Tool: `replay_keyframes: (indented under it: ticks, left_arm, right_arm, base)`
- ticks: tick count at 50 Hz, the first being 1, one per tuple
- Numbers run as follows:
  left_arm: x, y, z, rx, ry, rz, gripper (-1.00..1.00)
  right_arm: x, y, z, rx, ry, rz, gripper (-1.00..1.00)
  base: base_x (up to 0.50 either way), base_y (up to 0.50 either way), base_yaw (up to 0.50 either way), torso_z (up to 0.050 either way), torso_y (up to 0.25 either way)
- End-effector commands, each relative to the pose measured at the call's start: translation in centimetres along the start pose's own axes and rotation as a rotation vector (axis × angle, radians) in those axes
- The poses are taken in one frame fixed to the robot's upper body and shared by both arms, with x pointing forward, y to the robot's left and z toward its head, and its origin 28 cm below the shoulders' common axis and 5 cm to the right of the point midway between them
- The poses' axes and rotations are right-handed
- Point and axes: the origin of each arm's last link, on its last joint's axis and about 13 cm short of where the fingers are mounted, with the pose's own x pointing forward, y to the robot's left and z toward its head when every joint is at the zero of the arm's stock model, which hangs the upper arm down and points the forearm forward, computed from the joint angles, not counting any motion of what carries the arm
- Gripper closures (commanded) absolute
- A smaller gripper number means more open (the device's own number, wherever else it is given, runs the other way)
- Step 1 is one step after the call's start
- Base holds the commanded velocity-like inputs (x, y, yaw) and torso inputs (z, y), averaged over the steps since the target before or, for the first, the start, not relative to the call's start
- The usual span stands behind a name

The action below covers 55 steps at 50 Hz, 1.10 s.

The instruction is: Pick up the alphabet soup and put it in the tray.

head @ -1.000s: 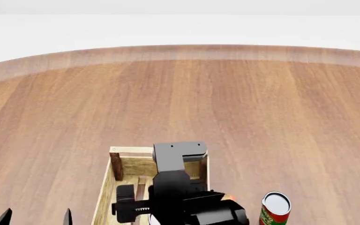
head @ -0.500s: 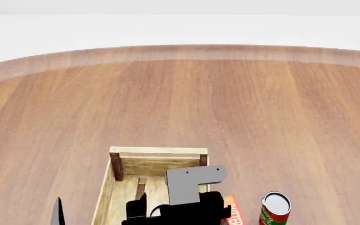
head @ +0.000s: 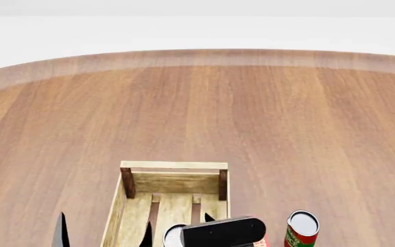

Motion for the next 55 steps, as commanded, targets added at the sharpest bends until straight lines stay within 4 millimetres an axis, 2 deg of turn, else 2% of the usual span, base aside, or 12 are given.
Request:
replay_keyframes:
  ticks: [1, 8, 19, 23, 55]
  left_arm:
    - [-0.2, -0.1, 0.5, 0.004, -0.018, -0.011, -1.00]
    - [-0.3, -0.2, 0.9, 0.007, -0.035, -0.020, -1.00]
    - [-0.4, -0.3, 1.3, 0.001, -0.045, -0.024, -1.00]
    - [-0.4, -0.3, 1.6, -0.003, -0.052, -0.026, -1.00]
    - [-0.8, -0.5, 2.2, -0.001, -0.076, -0.045, -1.00]
  right_arm:
    - [-3.1, 0.1, 1.2, 0.021, -0.103, 0.000, -1.00]
    - [-4.8, 0.0, 2.4, 0.022, -0.158, -0.009, -1.00]
    - [-6.1, 0.1, 3.1, 0.014, -0.205, -0.026, -1.00]
    - [-7.1, 0.4, 3.4, 0.006, -0.232, -0.009, -1.00]
    - [-10.3, 0.9, 3.6, -0.018, -0.322, -0.017, -1.00]
  base:
    - [0.00, 0.00, 0.00, 0.000, 0.000]
    - [0.00, 0.00, 0.00, 0.000, 0.000]
    - [0.00, 0.00, 0.00, 0.000, 0.000]
    - [0.00, 0.00, 0.00, 0.000, 0.000]
    - [0.00, 0.00, 0.00, 0.000, 0.000]
